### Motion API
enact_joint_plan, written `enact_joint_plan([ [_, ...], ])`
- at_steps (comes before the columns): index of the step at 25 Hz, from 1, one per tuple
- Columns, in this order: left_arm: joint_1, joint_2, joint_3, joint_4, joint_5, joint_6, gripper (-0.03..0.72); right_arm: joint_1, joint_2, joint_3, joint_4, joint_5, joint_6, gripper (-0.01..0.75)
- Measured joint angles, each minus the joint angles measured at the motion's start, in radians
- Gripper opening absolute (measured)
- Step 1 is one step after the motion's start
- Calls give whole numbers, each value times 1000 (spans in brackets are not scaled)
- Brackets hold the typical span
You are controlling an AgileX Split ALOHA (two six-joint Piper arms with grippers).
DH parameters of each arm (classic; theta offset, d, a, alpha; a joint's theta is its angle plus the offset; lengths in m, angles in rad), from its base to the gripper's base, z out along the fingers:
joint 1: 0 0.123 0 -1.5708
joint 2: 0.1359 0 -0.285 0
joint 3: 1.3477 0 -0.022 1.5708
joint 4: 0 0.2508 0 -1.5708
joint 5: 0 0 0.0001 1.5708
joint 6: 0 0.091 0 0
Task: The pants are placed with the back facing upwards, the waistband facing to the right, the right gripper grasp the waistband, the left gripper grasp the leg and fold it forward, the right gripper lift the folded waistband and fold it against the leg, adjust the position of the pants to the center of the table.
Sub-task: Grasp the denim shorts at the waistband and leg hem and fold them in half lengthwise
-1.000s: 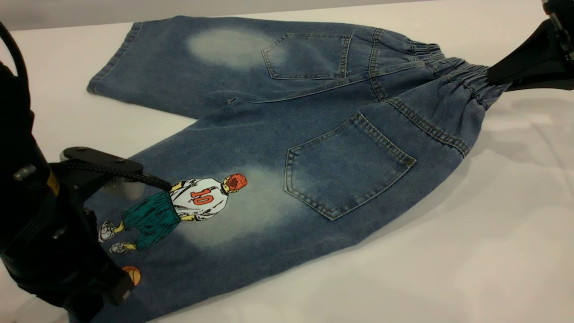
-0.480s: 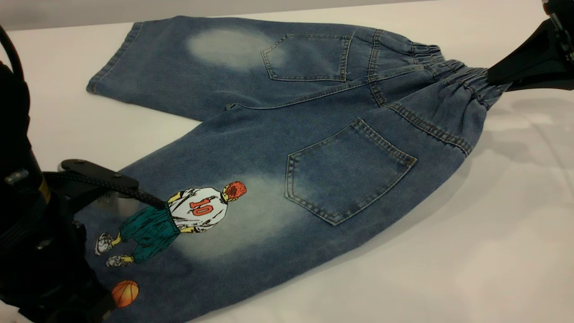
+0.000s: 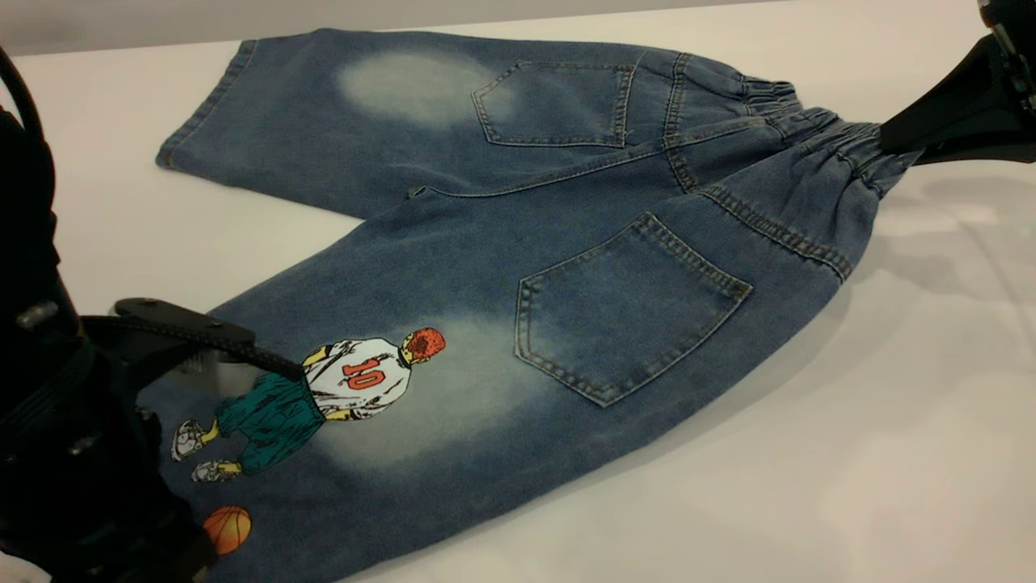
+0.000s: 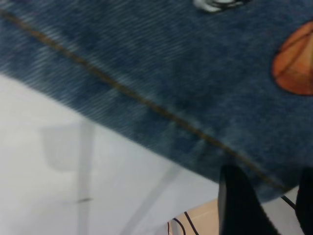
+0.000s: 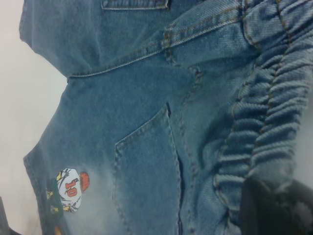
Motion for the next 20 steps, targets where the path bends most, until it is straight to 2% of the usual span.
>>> enact_joint_plan([
  [8, -1, 0, 0, -143, 0, 207, 294, 0, 0, 0, 0, -1, -1, 36],
  [20, -1, 1, 1, -143, -25, 211, 294, 0, 0, 0, 0, -1, -2, 36],
])
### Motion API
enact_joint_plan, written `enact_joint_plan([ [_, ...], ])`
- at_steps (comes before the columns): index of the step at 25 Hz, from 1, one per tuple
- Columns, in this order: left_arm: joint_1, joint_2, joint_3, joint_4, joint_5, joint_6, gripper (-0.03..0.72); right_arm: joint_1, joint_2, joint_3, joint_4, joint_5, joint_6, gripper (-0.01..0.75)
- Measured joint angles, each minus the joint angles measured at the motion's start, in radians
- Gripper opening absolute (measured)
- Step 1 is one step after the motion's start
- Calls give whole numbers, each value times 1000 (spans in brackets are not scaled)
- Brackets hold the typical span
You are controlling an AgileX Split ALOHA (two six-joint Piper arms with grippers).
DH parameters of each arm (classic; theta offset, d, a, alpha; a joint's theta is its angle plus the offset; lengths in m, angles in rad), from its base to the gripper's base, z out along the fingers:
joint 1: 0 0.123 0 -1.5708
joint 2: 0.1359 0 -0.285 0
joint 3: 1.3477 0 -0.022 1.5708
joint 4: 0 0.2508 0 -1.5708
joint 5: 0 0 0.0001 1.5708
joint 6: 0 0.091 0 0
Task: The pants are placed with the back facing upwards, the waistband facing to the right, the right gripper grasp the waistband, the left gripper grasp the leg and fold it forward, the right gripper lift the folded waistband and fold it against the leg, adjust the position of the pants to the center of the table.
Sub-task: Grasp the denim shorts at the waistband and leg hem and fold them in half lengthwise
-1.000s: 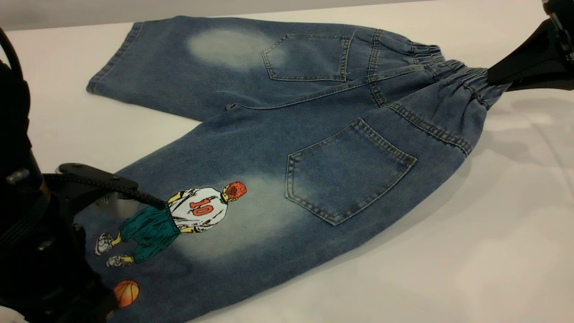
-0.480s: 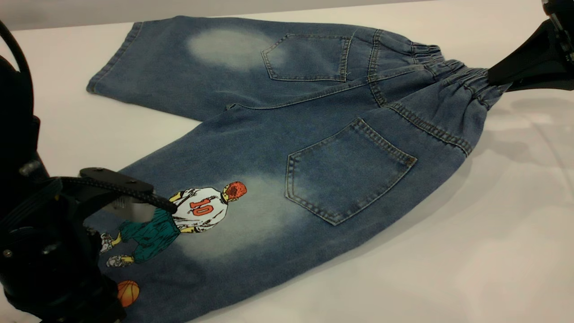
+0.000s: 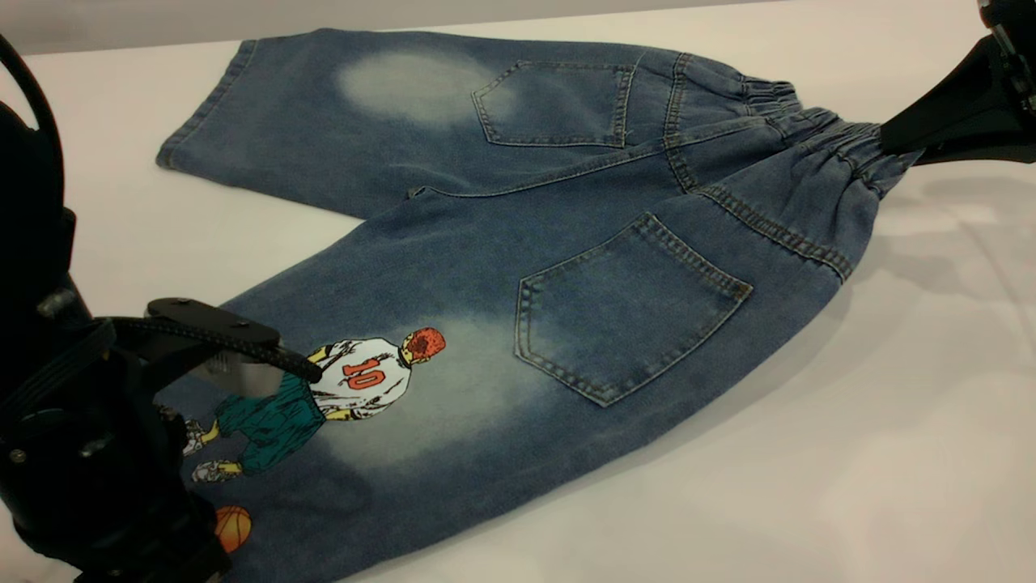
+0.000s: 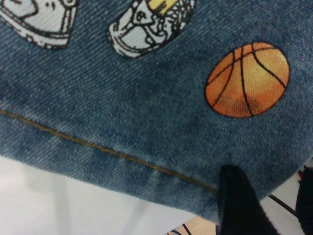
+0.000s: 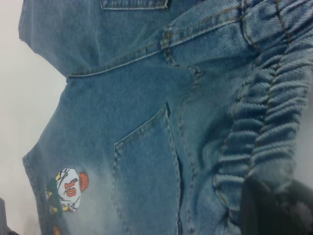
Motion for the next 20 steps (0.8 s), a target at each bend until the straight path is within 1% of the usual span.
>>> enact_joint_plan([
  [7, 0, 16, 0, 0, -23, -2, 294, 0, 0, 0, 0, 0, -2, 36],
  [16, 0, 43, -2, -1, -24, -8, 289, 0, 0, 0, 0, 0, -3, 37],
  [18, 0, 43, -1, 1, -26, -8, 260, 0, 0, 0, 0, 0, -3, 38],
  [20, 0, 44, -1, 8, -27, -8, 211, 0, 0, 0, 0, 0, -2, 38],
])
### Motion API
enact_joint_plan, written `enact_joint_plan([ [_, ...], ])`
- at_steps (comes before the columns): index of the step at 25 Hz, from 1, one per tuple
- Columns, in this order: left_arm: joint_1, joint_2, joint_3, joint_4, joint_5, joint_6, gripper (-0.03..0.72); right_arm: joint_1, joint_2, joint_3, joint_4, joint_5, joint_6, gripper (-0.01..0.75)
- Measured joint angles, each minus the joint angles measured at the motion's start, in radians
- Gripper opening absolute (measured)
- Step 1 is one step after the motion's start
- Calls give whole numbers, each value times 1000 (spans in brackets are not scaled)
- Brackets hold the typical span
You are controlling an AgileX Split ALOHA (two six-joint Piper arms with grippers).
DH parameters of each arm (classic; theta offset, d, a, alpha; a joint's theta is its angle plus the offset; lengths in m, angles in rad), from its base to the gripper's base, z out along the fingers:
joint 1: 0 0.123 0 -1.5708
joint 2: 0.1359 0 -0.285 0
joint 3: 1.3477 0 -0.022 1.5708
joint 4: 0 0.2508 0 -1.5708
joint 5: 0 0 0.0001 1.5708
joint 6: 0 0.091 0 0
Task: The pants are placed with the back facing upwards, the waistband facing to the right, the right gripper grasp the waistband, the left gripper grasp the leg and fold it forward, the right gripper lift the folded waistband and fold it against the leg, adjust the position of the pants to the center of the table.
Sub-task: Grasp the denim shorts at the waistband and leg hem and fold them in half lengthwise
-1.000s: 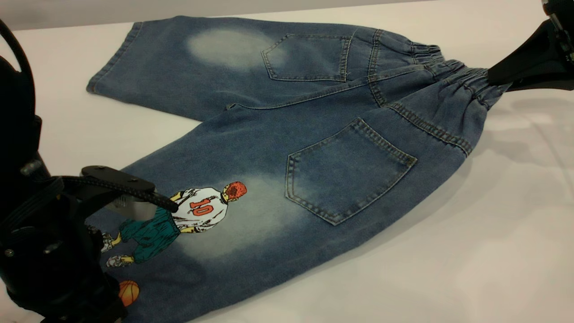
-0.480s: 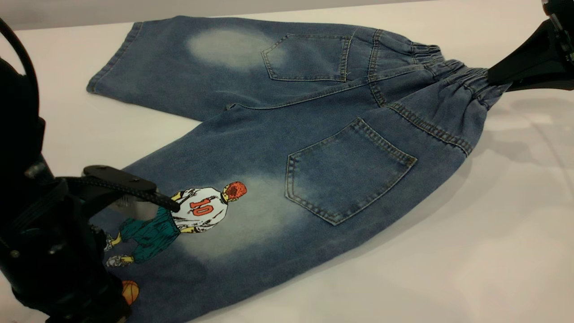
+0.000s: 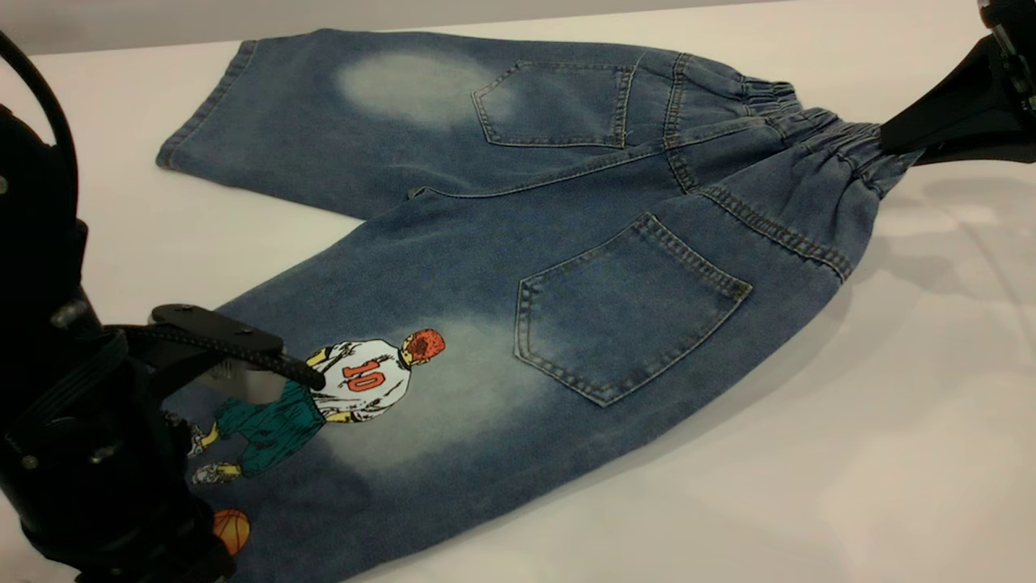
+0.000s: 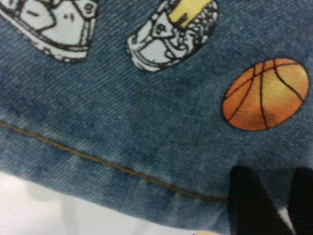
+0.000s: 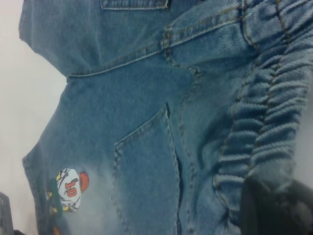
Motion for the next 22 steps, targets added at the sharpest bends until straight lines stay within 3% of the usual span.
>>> enact_joint_plan([
  [6, 0, -3, 0, -4, -15, 0, 21, 0, 0, 0, 0, 0, 1, 41],
  [15, 0, -108, -90, 10, 107, 0, 9, 0, 0, 0, 0, 0, 0, 42],
  [22, 0, -184, -107, 200, 329, -13, 11, 0, 0, 0, 0, -9, 0, 42],
])
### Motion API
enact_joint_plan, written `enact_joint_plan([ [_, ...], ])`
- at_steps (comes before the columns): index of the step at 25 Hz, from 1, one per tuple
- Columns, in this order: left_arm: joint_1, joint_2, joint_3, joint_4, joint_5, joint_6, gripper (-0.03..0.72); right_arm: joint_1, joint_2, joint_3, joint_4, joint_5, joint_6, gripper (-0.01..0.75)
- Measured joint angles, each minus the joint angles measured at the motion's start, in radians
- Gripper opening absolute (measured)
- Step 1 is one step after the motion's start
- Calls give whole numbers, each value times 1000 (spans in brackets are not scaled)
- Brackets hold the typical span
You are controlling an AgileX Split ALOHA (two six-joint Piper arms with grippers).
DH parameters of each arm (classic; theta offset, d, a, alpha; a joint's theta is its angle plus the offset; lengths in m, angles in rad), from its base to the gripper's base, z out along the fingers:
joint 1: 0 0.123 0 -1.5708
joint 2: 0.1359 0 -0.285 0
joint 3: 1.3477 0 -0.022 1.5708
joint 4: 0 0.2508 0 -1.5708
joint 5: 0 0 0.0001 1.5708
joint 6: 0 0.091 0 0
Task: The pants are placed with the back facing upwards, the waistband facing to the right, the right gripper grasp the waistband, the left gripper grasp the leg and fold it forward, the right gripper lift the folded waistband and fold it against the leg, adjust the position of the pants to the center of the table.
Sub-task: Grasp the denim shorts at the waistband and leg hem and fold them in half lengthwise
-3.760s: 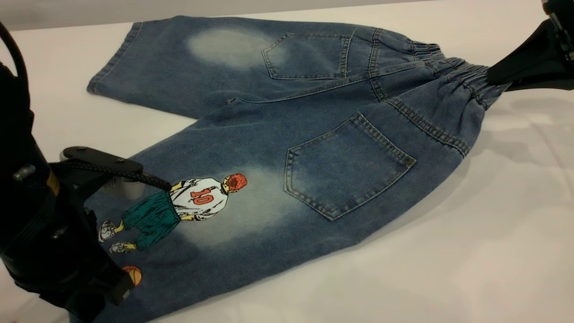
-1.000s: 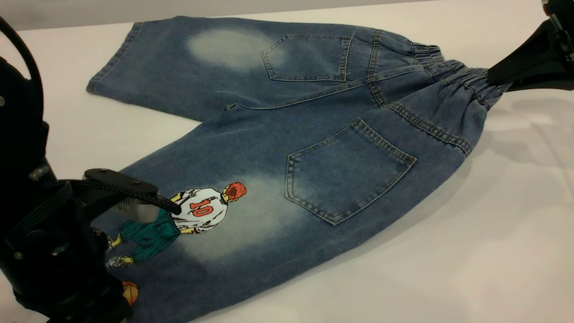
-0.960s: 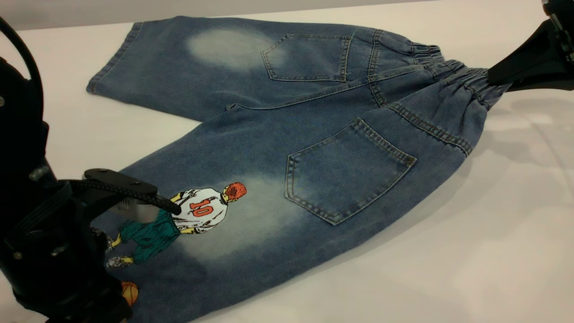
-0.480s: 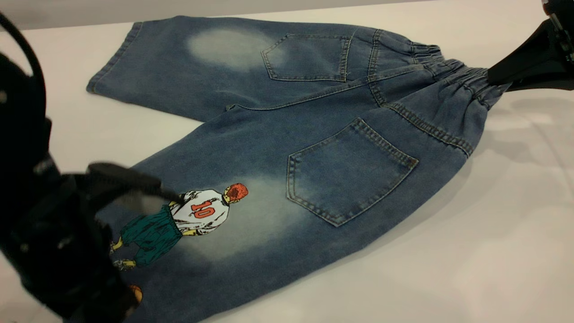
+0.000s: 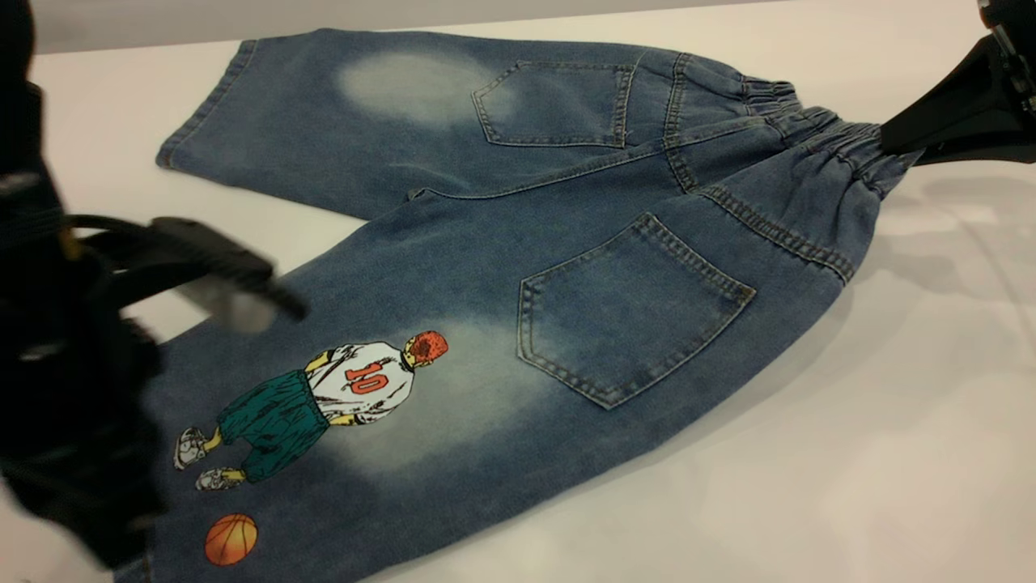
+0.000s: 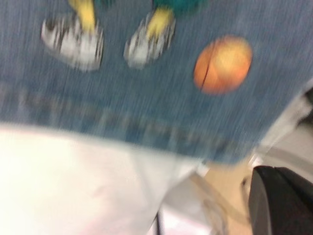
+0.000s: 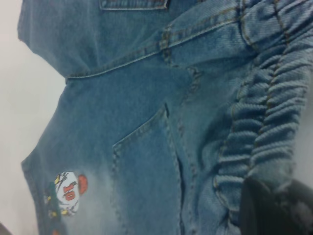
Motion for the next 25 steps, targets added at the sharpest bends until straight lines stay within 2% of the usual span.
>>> enact_joint_plan([
  [3, 0, 3, 0, 92, 18, -57, 41, 0, 0, 0, 0, -14, -4, 42],
  [6, 0, 4, 0, 156, -25, -66, 121, 0, 0, 0, 0, -9, -9, 42],
  [9, 0, 4, 0, 186, -102, -105, 262, 0, 0, 0, 0, -1, -16, 42],
  [12, 0, 5, 0, 178, -131, -132, 396, 0, 0, 0, 0, -1, -16, 42],
  [15, 0, 19, 0, 136, -131, -157, 480, 0, 0, 0, 0, -7, -16, 42],
  [18, 0, 47, 0, 84, -94, -157, 506, 0, 0, 0, 0, -9, -17, 42],
  [25, 0, 75, 1, -6, -75, -143, 512, 0, 0, 0, 0, -9, -20, 44],
])
